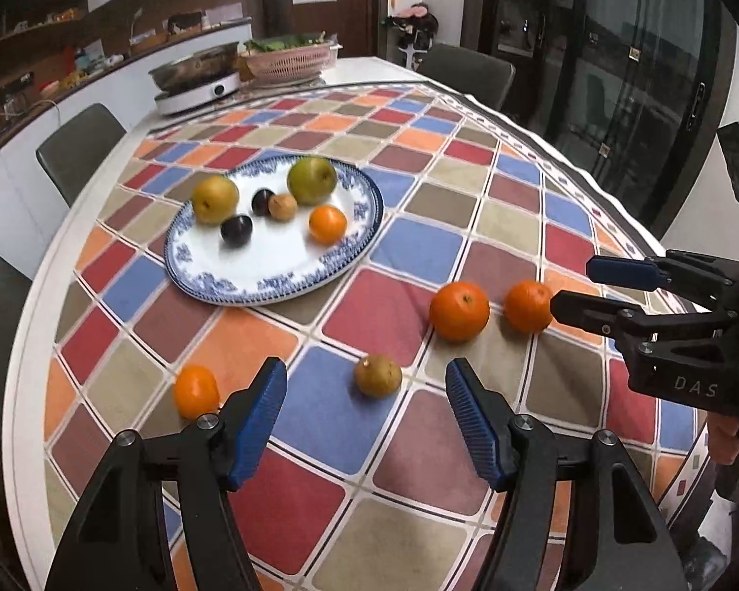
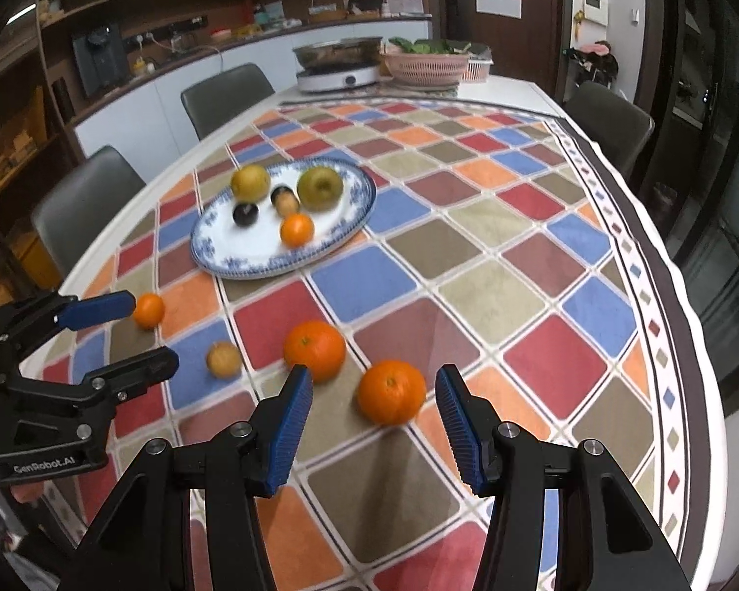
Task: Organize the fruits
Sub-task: 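Move both grippers back toward the remaining kiwi and oranges, then grasp the second brown kiwi with the left gripper while the right gripper grasps an orange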
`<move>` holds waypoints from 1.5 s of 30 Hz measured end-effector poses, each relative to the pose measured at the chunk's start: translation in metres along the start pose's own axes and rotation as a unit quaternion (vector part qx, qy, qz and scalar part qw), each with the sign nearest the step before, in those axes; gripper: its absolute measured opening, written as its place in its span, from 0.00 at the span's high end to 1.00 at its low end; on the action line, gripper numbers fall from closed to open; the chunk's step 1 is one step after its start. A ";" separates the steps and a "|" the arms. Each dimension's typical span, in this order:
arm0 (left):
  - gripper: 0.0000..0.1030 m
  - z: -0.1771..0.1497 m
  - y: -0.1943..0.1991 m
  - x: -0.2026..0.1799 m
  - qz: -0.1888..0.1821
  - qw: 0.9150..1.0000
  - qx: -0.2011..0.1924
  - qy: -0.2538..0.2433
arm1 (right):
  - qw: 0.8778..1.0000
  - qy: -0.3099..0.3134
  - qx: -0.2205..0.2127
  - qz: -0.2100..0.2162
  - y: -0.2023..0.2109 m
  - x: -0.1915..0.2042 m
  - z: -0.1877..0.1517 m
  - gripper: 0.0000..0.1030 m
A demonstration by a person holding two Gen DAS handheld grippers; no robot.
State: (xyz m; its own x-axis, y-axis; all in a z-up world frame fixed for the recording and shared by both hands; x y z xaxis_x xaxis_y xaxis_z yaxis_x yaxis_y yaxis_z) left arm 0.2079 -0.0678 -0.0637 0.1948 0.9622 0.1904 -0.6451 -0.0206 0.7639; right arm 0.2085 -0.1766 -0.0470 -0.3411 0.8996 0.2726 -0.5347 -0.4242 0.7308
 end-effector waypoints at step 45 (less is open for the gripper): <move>0.72 -0.002 -0.041 -0.009 -0.066 0.997 0.024 0.014 | 0.999 -0.017 0.030 0.008 -0.037 -0.013 -0.011 0.60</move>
State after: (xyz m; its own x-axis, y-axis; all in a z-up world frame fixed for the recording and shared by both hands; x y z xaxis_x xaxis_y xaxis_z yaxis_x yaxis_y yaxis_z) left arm 0.2308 -0.0752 -0.0983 0.2546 0.9646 0.0683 -0.5789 0.0954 0.8098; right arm 0.2248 -0.1735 -0.0846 -0.3225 0.8960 0.3053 -0.4823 -0.4331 0.7614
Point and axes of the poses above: each gripper's, at about its wrist camera, not at the fingertips, and y roughly against the way its jaws point, x to its left, z to its top, the point moved 3 cm from there along -y, roughly the way its jaws point, and after that the axes turned 15 degrees about z, right-handed, at the moved point
